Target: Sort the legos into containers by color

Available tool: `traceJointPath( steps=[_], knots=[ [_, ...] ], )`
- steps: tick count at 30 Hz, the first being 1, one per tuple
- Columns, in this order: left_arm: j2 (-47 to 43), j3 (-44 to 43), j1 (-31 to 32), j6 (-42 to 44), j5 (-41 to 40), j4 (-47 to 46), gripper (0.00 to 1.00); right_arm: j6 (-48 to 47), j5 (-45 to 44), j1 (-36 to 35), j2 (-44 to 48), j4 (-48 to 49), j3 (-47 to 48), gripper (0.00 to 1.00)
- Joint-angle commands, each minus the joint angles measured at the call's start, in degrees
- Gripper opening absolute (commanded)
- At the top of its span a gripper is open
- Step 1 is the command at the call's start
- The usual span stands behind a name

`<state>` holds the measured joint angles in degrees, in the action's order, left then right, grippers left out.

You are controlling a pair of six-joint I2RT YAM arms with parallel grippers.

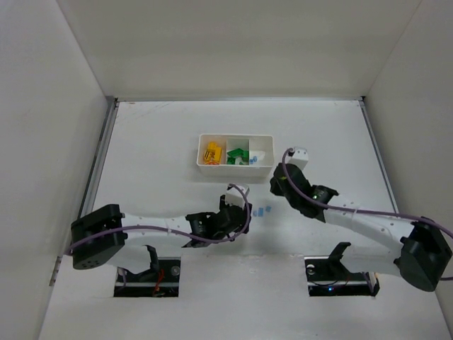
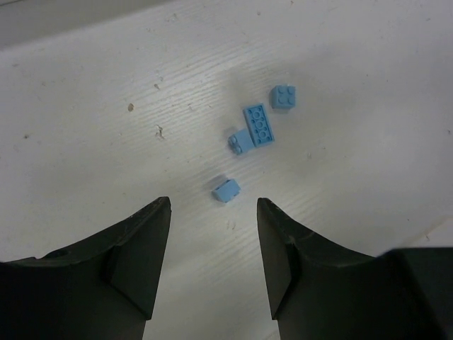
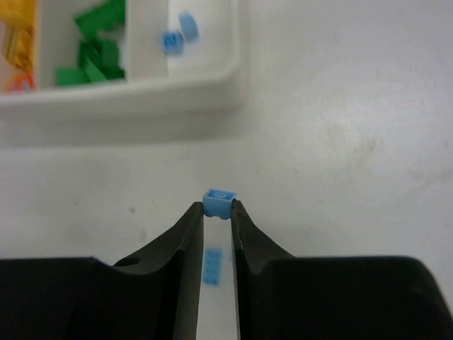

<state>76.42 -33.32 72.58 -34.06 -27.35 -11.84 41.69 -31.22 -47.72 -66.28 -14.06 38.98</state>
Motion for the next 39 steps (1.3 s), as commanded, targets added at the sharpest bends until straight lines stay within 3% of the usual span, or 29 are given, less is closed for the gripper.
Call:
traceJointPath(
  steps=[1,6,10,12,28,39],
  knots=[
    [1.4,-0.1,1.4,-1.3,-2.2,-1.6,0.50,-7.6,2.5,4.1,-2.0,8.8,6.4,0.21],
    [3.0,-0.7,3.0,-1.7,-4.5,-1.3,0.50,-11.3,6.3,8.6,-11.1,14.7,14.8,0.24],
    [5.3,-1.6,3.1,-2.2,-4.8,-1.7,0.49,-11.7,7.6,10.9,-16.6,16.3,19.1,0.46],
    [6.4,-2.2,3.1,-2.2,-4.8,-1.8,0.49,-11.4,8.1,10.9,-15.9,16.7,18.9,0.51],
    [14.3,-6.1,3.1,0.2,-4.2,-3.7,0.43,-7.5,9.0,7.0,-0.6,19.3,0.2,0.49],
    [16.0,-7.0,2.8,1.4,-4.6,-3.3,0.21,-4.9,9.2,5.3,2.7,19.1,-6.5,0.49]
  ],
)
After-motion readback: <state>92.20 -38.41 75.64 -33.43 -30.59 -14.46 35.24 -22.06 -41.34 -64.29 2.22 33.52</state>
